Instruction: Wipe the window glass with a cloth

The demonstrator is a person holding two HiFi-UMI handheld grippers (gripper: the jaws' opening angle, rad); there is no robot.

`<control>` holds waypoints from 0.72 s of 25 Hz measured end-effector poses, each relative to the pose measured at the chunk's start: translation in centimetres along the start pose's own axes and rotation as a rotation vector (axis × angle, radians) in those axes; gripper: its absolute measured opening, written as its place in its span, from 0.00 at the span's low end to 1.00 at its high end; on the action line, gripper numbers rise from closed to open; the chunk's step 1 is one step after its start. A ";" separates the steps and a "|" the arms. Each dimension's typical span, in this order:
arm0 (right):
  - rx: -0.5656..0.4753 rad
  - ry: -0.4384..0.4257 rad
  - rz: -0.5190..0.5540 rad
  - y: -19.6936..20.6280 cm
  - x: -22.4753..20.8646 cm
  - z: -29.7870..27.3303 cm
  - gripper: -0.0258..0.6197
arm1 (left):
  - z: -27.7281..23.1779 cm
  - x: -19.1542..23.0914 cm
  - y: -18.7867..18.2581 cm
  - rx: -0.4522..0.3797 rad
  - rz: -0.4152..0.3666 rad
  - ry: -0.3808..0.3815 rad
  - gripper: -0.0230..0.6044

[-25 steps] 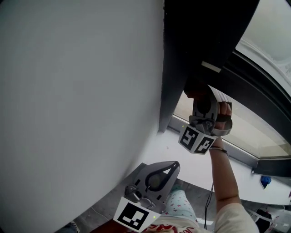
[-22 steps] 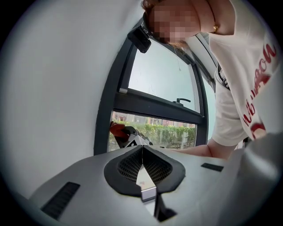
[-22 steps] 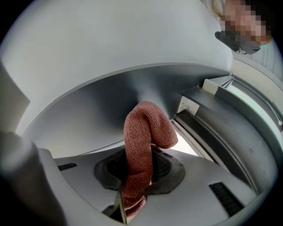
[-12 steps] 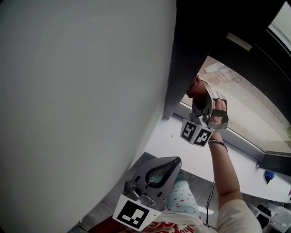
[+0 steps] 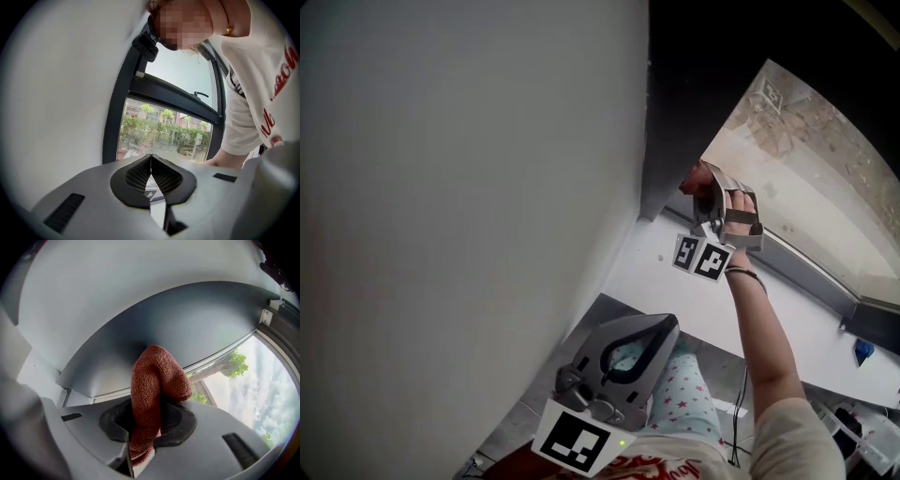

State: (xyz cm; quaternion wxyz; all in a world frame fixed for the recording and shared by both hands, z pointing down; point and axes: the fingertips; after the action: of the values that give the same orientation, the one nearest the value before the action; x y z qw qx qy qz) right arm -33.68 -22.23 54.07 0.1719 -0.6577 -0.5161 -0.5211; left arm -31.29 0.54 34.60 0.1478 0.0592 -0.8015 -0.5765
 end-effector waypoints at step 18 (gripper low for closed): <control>0.143 -0.343 0.084 5.1 14.3 -6.6 0.18 | -0.9 0.9 1.5 0.022 0.001 -0.039 0.07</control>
State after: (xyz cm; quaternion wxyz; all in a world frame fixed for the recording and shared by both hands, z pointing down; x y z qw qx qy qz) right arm -33.76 -22.17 70.60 0.1493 -0.7441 -0.5455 -0.3555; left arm -31.74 -0.04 36.40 0.1319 0.0490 -0.8106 -0.5685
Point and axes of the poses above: the fingertips, and each gripper's own axes: z backward along the fingers, x to its left, y out of its underside, and after that the axes turned 8 degrees about -y, right-handed
